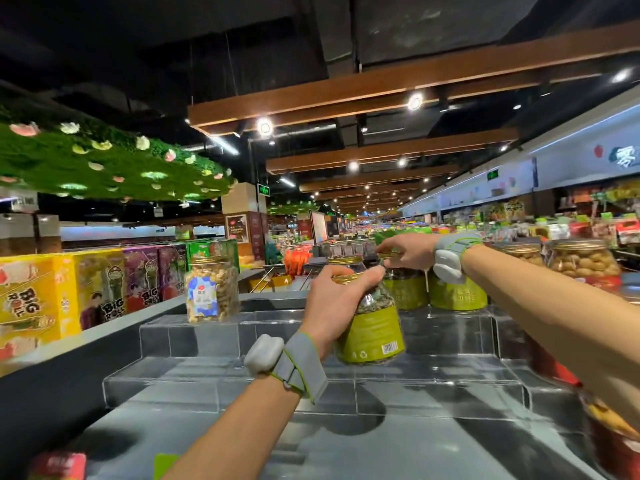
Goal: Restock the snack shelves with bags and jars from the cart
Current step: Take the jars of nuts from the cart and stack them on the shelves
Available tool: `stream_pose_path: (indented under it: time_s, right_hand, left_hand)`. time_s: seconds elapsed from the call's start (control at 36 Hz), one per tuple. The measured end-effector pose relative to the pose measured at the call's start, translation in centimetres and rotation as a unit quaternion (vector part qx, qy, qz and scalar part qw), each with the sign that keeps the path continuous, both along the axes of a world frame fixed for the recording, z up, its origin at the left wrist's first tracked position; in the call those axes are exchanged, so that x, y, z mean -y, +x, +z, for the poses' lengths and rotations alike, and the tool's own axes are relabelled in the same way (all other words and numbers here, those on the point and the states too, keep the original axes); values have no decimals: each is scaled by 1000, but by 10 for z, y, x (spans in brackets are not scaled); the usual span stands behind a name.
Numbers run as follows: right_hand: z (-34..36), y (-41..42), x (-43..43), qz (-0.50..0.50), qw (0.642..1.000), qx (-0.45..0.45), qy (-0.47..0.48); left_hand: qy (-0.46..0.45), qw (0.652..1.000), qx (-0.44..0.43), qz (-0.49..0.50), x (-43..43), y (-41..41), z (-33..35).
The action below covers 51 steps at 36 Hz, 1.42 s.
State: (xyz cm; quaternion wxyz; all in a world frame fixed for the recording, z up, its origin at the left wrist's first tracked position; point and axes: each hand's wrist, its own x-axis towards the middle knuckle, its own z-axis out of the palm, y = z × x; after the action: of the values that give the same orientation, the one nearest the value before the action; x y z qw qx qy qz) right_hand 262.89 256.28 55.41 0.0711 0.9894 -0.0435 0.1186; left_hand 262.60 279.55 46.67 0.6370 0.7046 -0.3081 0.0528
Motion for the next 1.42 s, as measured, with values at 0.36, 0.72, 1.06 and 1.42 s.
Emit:
stream_pose_path:
  time_s: [0.36,0.72,1.06,1.42]
  right_hand:
    - [0,-3,-8,-4,1000,-4,-8]
    - [4,-10,-12,-46,999,-2,28]
    - [14,-62,-113,152,950,-16,272]
    - [3,-90,-118,127,974,39,185]
  left_hand:
    - [-2,1000,-20,-3,-6,7,0]
    - [9,1000,-4,-5,-16,8,8]
    - [-60,998,-23,-6,-8,-8,19]
    - [-87,989,-100,-67,15,6,15]
